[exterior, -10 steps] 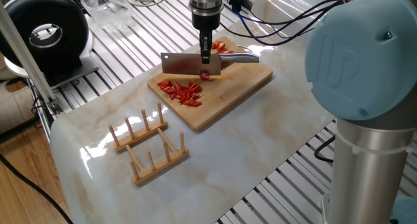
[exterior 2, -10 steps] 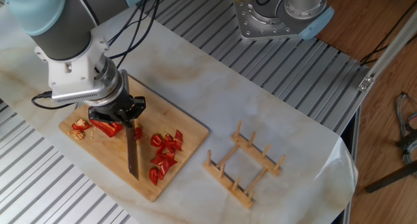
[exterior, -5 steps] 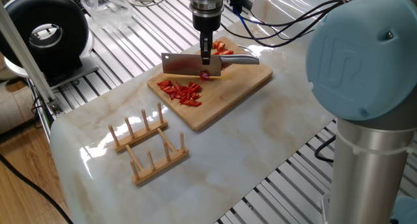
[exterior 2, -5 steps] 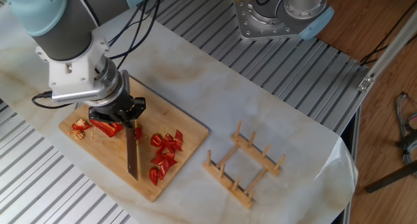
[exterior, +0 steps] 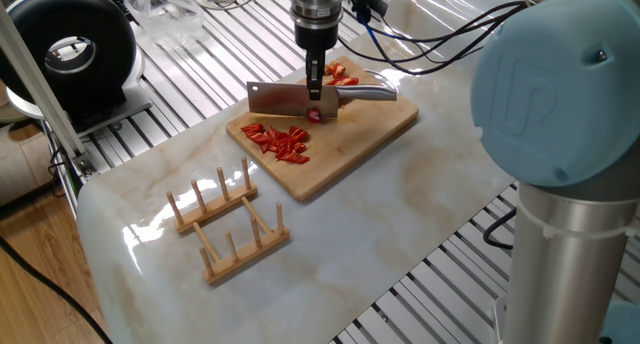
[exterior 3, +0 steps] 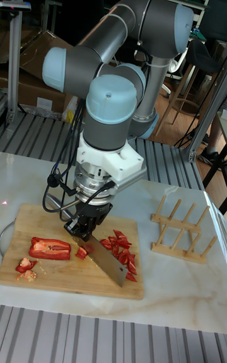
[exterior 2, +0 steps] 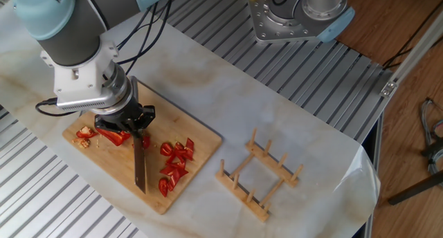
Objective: Chop the chili peppers
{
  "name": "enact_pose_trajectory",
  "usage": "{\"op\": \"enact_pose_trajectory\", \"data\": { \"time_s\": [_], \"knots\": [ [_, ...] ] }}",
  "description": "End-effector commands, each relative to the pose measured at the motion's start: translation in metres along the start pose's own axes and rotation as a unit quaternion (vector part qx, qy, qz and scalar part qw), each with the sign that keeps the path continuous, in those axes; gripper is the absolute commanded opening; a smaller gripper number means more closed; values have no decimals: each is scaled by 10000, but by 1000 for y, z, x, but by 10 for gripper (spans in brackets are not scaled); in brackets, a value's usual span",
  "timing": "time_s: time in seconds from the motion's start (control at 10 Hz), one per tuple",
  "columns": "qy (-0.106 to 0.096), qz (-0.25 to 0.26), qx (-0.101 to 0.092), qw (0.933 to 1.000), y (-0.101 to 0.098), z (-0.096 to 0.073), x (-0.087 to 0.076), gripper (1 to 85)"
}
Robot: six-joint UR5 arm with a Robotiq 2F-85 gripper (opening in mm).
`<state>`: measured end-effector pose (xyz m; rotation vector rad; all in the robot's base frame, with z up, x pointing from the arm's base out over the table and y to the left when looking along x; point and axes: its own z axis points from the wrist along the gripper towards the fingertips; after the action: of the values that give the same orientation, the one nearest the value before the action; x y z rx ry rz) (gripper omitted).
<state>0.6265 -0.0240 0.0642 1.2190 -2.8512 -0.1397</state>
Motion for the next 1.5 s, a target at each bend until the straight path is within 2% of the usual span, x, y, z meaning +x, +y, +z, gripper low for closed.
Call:
{"op": "enact_pose_trajectory", "data": {
  "time_s": [0.0,0.3,0.8,1.0,1.1,1.4],
  "knots": [
    [-151,-50,-77,9998,-1,0,-4,13],
    [-82,-28,-150,9999,-1,-7,-5,13],
    [-159,369,-246,9989,2,2,-17,13],
    [-172,409,-329,9985,1,-1,-16,13],
    [-235,544,-425,9973,4,-5,-19,13],
    [-407,617,-517,9959,7,-8,-25,13]
  ]
}}
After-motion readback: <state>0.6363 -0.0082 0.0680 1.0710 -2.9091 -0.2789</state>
